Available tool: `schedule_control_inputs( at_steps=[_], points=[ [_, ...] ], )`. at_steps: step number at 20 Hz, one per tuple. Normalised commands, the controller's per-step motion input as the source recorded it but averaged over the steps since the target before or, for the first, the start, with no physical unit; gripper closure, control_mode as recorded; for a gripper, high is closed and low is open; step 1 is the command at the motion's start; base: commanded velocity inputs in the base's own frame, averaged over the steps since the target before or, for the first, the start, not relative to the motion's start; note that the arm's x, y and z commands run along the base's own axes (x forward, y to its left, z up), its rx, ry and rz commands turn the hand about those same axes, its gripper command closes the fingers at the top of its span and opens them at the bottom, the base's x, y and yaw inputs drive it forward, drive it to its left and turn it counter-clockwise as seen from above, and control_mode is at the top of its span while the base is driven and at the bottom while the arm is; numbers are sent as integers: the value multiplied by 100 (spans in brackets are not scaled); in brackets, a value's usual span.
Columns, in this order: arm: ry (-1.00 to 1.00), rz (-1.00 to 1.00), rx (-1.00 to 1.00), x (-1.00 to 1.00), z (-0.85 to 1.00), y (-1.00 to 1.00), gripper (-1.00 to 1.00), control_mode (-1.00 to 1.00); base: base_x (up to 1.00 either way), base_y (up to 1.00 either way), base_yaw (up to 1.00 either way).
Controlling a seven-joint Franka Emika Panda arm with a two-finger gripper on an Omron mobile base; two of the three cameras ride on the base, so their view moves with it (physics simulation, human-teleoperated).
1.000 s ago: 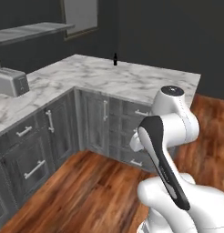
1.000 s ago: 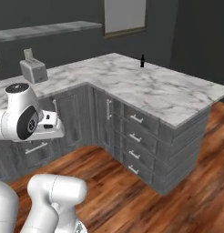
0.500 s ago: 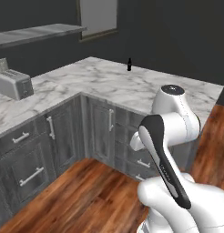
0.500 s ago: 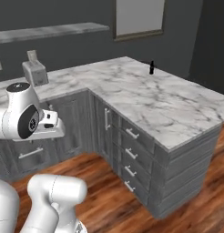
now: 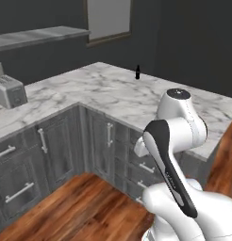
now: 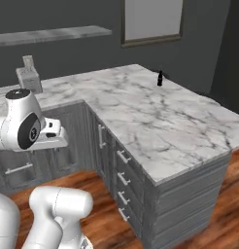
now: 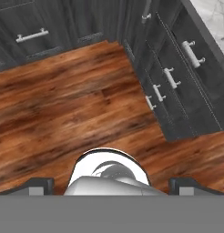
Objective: Place the large bottle from the dining counter next to the other large bottle outside the sink, and place the small bottle from the dining counter next to the other small bottle inside the sink.
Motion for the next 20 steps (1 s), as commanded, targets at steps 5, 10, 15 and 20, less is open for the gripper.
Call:
schedule_control_inputs(
  at_steps=[5, 10, 15, 20],
  points=[
    [0, 0, 0, 0, 0, 0, -100, 100, 40, -84, 17],
    [0, 0, 0, 0, 0, 0, -100, 100, 38, -92, 15],
    [0, 0, 0, 0, 0, 0, -100, 100, 35, -88, 19],
    [0, 0, 0, 0, 0, 0, -100, 100, 32, -71, 30]
  ],
)
